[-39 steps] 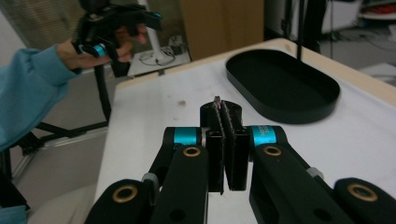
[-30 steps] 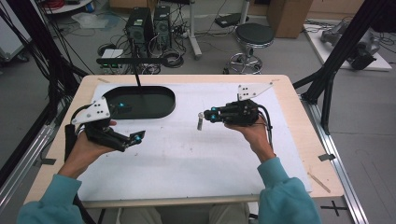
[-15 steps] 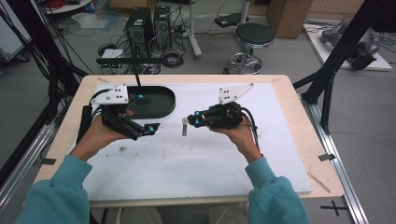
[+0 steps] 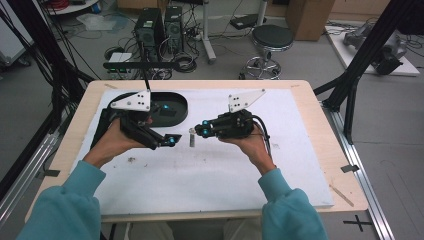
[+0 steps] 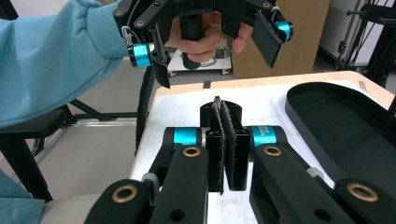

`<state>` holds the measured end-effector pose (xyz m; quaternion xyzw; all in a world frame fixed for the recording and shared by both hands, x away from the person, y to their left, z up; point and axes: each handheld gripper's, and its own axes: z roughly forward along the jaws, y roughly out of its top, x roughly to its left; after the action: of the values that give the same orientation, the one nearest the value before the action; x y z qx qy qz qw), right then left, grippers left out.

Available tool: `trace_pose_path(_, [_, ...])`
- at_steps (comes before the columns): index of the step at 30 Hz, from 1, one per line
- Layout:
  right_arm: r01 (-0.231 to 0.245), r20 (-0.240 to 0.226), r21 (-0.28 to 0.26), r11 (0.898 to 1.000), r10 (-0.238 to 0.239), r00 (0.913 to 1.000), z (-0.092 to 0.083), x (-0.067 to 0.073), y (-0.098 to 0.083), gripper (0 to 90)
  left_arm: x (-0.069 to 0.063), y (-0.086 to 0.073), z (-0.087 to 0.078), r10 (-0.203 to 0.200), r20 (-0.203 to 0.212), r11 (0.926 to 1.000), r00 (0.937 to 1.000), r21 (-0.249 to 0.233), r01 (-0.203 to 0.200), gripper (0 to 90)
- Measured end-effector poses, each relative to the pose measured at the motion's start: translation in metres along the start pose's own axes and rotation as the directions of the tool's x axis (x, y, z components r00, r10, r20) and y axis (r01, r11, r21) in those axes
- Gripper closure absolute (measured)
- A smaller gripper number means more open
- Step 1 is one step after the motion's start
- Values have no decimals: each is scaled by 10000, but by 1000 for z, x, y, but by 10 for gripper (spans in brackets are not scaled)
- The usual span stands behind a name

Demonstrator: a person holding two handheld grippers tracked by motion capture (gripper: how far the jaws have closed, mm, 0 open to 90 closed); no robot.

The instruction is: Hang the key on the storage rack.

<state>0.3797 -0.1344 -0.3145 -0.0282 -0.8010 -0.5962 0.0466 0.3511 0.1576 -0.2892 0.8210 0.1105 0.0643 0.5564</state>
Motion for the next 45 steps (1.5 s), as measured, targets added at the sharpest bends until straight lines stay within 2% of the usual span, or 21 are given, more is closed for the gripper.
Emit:
trace_pose_path(5, [25, -26, 49, 10000, -25, 10000, 2, 0, 1, 889, 0, 8, 1, 227, 203, 9996, 9995, 175, -231, 176])
trace_pose_path(8, [13, -31, 11, 10000, -13, 10000, 4, 0, 1, 889, -1, 13, 3, 346, 417, 9989, 9985, 307, -359, 236])
trace_pose_path(11, [33, -82, 65, 10000, -32, 10000, 5, 0, 1, 889, -1, 14, 5, 363, 545, 9986, 9979, 376, -384, 280])
trace_pose_path(14, [82, -112, 93, 9999, -81, 9999, 6, 0, 1, 889, 0, 13, 7, 411, 778, 9974, 9961, 563, -455, 378])
trace_pose_path(15, [82, -112, 93, 9999, -81, 9999, 6, 0, 1, 889, 0, 13, 8, 414, 800, 9971, 9959, 608, -463, 378])
trace_pose_path(16, [33, -148, 169, 9999, -31, 9999, 6, 1, 1, 889, 0, 12, 10, 360, 970, 9964, 9946, 725, -431, 430])
trace_pose_path(19, [40, -171, 145, 9999, -38, 9998, 6, 1, 1, 889, 0, 12, 12, 320, 1080, 9948, 9936, 930, -422, 471])
trace_pose_path(30, [194, -283, 98, 9998, -191, 9994, 7, 2, 2, 889, 3, 11, 13, 73, 1125, 9947, 9936, 1011, -187, 643])
trace_pose_path(45, [319, -408, 158, 9994, -313, 9987, 10, 2, 1, 889, 4, 10, 14, -435, 1396, 9901, 9893, 1380, 241, 750])
